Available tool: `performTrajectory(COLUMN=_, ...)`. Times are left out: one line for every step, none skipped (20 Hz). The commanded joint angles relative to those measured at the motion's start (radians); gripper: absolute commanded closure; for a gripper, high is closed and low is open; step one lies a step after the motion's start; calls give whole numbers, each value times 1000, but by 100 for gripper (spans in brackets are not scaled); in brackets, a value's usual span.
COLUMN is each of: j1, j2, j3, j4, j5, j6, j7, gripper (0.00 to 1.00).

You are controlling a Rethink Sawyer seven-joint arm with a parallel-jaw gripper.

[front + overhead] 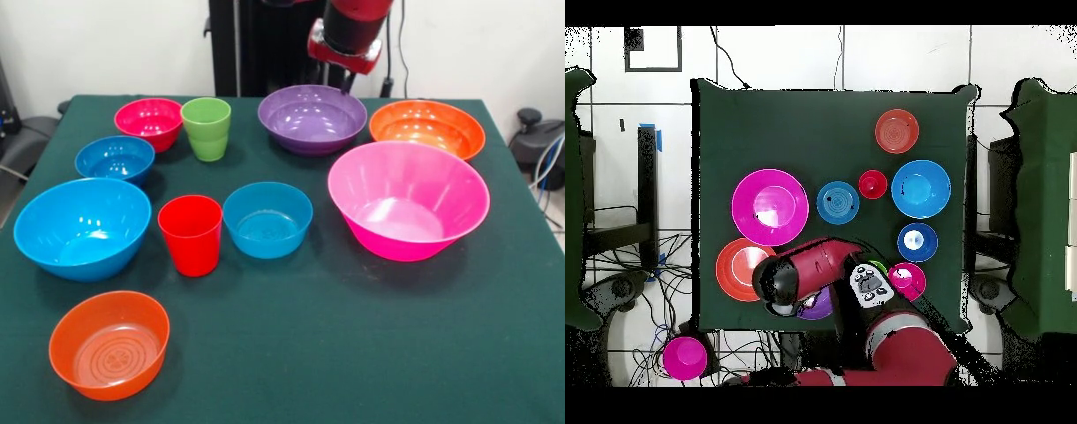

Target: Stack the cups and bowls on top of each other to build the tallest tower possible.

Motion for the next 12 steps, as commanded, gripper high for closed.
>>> performTrajectory(j1=35, j2=-55, j3=60, j4=-1, j5=-45, j6=86, j7=-162, gripper=0)
performTrajectory(j1=50, j2=-41, j3=40, j4=-11, j5=-57, j6=73, j7=-125, gripper=0)
performTrajectory(j1=69, j2=-25, j3=22, j4=-32, j5=-75, j6=68, j7=-99, gripper=0)
performTrajectory(j1=88, j2=-3, j3=6, j4=-60, j5=-89, j6=69, j7=-76, gripper=0)
performTrajectory(j1=104, j2=16, j3=-6, j4=-80, j5=-97, j6=66, j7=-58, gripper=0)
performTrajectory(j1=120, j2=29, j3=-19, j4=-98, j5=-101, j6=66, j7=-37, gripper=0)
performTrajectory(j1=136, j2=42, j3=-32, j4=-116, j5=-104, j6=66, j7=-17, gripper=0)
performTrajectory(j1=148, j2=52, j3=-39, j4=-131, j5=-102, j6=69, j7=-9, gripper=0)
performTrajectory(j1=160, j2=61, j3=-46, j4=-146, j5=-100, j6=73, j7=-1, gripper=0)
performTrajectory(j1=170, j2=69, j3=-51, j4=-157, j5=-95, j6=76, j7=4, gripper=0)
performTrajectory(j1=180, j2=78, j3=-56, j4=-169, j5=-91, j6=79, j7=9, gripper=0)
performTrajectory(j1=193, j2=84, j3=-63, j4=-177, j5=-85, j6=79, j7=20, gripper=0)
